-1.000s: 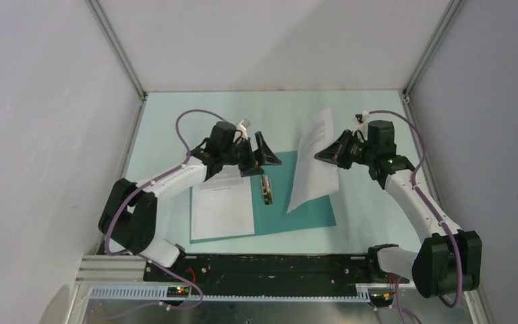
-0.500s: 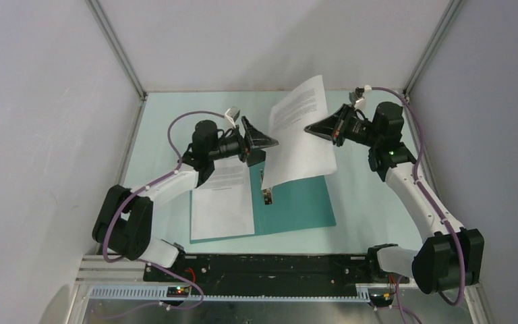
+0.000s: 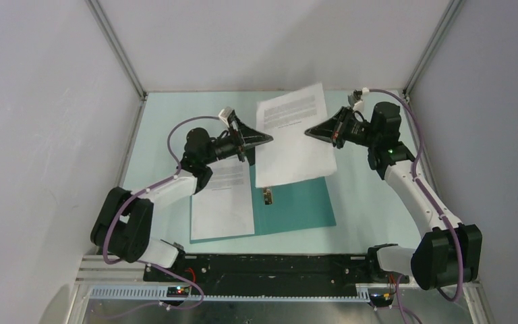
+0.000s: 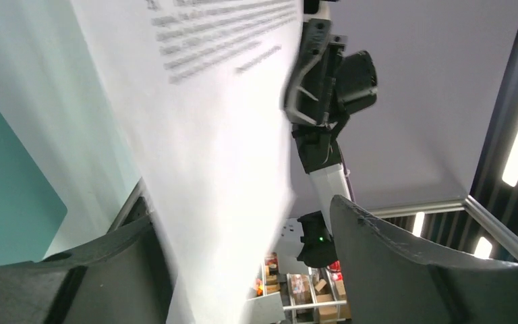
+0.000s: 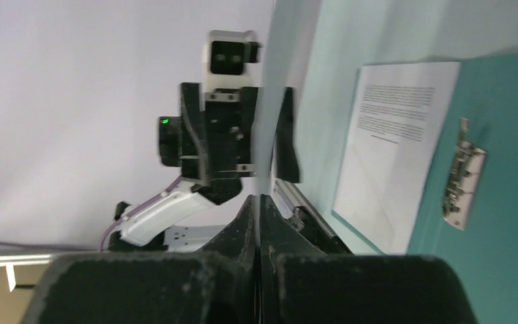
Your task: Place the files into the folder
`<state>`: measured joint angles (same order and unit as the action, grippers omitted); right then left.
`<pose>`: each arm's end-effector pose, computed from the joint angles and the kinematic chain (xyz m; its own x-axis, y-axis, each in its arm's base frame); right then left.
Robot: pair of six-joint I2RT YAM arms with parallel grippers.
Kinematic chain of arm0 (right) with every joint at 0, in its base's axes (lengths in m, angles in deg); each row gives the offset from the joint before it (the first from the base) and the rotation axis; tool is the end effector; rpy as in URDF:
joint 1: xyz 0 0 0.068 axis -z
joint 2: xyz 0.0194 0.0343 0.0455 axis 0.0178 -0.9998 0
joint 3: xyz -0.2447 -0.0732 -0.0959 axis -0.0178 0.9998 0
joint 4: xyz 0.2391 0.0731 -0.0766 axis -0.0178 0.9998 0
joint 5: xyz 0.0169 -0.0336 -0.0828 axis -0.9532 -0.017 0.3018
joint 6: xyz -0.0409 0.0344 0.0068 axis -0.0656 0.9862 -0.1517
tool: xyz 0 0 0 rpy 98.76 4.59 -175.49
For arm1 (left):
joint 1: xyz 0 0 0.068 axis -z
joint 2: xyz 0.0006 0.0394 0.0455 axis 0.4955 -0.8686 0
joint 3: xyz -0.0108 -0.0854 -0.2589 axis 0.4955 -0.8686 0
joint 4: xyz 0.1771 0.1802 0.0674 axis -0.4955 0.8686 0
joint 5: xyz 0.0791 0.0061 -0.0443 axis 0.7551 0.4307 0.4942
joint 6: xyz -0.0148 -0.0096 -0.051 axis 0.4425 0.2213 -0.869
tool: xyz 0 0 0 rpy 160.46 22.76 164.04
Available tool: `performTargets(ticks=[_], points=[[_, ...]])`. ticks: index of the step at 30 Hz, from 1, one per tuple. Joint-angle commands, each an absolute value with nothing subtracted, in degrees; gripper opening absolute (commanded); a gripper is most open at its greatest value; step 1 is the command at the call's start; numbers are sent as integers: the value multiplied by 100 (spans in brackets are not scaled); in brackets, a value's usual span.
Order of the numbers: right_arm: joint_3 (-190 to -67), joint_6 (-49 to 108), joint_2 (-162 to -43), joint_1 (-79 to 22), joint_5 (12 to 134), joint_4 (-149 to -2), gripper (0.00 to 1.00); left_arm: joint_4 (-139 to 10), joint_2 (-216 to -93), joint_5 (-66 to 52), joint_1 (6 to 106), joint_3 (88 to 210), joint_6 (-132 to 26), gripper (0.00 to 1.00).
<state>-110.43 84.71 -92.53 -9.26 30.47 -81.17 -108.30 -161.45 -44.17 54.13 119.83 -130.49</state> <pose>0.2736 0.0775 0.3502 -0.8319 0.4230 -0.3592 -0.2728 0.2521 0.9285 0.2730 -0.1521 0.2751 -0.9352 -0.3420 -0.0923 0.1128 -0.0406 -0.9928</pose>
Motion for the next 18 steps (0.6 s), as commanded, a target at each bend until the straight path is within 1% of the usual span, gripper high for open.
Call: performTargets(ticks=[1, 2, 3, 4, 5, 6, 8, 9, 11, 14, 17, 18], points=[[-11248, 7040, -9070, -838, 3337, -6669, 0, -11238, -15879, -4449, 5361, 11867, -13152, 75], [-11246, 6882, -9050, -849, 3527, -6312, 0, -11238, -15874, -4426, 5361, 11830, -13106, 67], [-11248, 6604, -9044, -862, 3604, -6145, 0, -11234, -15875, -4416, 5369, 11759, -13077, 63], [-11217, 6497, -9035, -899, 3741, -5920, 0, -11207, -15876, -4398, 5374, 11719, -13003, 55], [-11190, 6294, -9032, -926, 3812, -5838, 0, -11178, -15904, -4385, 5392, 11632, -12956, 52], [-11148, 6206, -9021, -988, 3962, -5687, 0, -11054, -15922, -4359, 5441, 11599, -12808, 46], [-11069, 5960, -9006, -1101, 4155, -5520, 0, -10735, -15992, -4295, 5555, 11515, -12472, 38], [-10988, 5833, -9009, -1174, 4213, -5454, 0, -10574, -16060, -4214, 5616, 11500, -12339, 36], [-10871, 5625, -8984, -1300, 4475, -5324, 0, -10114, -16231, -4042, 5795, 11476, -11913, 28], [-10579, 5374, -8986, -1341, 4859, -5246, 0, -9574, -16510, -3750, 6072, 11395, -11392, 23], [-9907, 5274, -9138, -1167, 4675, -5516, 0, -9518, -17034, -3540, 6251, 11224, -11287, 17], [-9748, 5275, -9171, -1126, 4566, -5588, 0, -9517, -17252, -3516, 6328, 11193, -11244, 17]])
